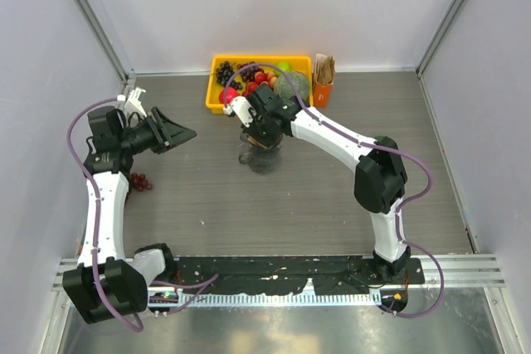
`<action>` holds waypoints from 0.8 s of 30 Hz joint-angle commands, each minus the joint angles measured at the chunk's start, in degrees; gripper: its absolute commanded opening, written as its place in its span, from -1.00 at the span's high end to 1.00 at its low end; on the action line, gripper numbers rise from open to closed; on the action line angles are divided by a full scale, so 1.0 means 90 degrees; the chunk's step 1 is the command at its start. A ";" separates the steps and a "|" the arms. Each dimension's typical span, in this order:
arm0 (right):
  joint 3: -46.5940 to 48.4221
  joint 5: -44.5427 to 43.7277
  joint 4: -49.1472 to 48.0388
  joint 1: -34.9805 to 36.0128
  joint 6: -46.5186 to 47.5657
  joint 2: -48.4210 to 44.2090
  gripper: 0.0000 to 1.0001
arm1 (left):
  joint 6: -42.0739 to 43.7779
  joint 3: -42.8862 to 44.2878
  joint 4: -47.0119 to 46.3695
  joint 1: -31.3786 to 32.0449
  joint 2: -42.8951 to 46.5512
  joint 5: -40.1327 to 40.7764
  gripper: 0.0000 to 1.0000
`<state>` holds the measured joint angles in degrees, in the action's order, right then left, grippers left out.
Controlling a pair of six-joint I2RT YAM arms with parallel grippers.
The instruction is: Place the coffee filter in the dripper
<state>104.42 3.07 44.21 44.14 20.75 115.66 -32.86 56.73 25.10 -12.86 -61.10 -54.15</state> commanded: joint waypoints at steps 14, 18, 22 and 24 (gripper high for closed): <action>0.0458 0.0010 0.0254 0.0027 0.0272 -0.0360 0.89 | -0.0274 -0.0063 -0.0484 -0.0036 -0.0027 -0.0165 0.14; 0.0517 0.0020 0.0313 0.0027 0.0302 -0.0438 0.89 | -0.0304 -0.0092 -0.0543 -0.0016 -0.0047 -0.0165 0.13; 0.0575 0.0010 0.0332 0.0027 0.0292 -0.0448 0.90 | -0.0343 -0.0112 -0.0621 0.0033 -0.0076 -0.0145 0.14; 0.0634 0.0001 0.0332 0.0027 0.0292 -0.0448 0.89 | -0.0343 -0.0122 -0.0641 0.0052 -0.0096 -0.0126 0.14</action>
<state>106.78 3.09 47.16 44.14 22.65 115.44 -35.48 55.88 22.74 -12.73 -61.78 -54.15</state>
